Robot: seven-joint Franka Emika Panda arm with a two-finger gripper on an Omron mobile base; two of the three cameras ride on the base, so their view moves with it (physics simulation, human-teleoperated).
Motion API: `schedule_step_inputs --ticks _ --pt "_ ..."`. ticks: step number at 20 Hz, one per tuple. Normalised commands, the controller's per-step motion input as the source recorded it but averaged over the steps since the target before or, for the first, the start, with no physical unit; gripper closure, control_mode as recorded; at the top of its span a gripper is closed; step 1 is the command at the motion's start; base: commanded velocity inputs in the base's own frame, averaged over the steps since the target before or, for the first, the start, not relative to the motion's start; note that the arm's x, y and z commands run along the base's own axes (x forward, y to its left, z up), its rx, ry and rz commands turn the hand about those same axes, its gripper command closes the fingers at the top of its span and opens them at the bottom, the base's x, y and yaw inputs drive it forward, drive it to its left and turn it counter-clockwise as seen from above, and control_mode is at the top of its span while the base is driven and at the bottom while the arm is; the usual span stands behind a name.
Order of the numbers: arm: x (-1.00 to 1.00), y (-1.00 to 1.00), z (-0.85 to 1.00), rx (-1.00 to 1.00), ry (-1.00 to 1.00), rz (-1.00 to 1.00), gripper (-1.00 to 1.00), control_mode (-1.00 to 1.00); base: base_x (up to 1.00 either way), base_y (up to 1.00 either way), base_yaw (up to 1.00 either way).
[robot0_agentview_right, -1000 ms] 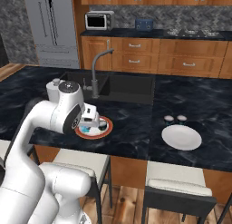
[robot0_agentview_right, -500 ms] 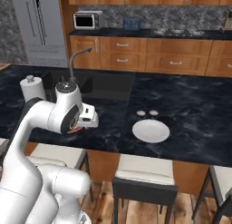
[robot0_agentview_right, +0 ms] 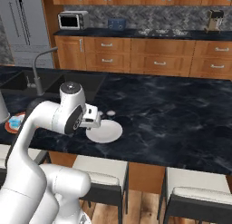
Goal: Place two yogurt containers on each plate.
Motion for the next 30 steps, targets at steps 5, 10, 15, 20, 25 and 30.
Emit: schedule_step_inputs --ticks 5,10,15,20,25,30 --pt "0.0 0.0 0.0 0.0 0.0 0.0 -1.0 1.0 0.89 0.19 -0.02" --pt "0.0 0.0 0.0 0.0 0.0 0.0 -1.0 1.0 0.39 0.01 -0.07" --pt "0.0 0.0 0.0 0.0 0.0 0.0 -1.0 1.0 0.0 0.0 0.0" --pt "0.49 0.43 0.0 0.0 0.05 0.0 -1.0 -1.0 0.01 0.0 0.0" --pt "1.0 0.54 -0.02 -0.01 0.12 0.1 -1.0 -1.0 0.0 0.0 0.0" --pt "1.0 0.05 0.02 -0.03 0.07 0.01 -1.0 -1.0 0.0 0.0 0.0"
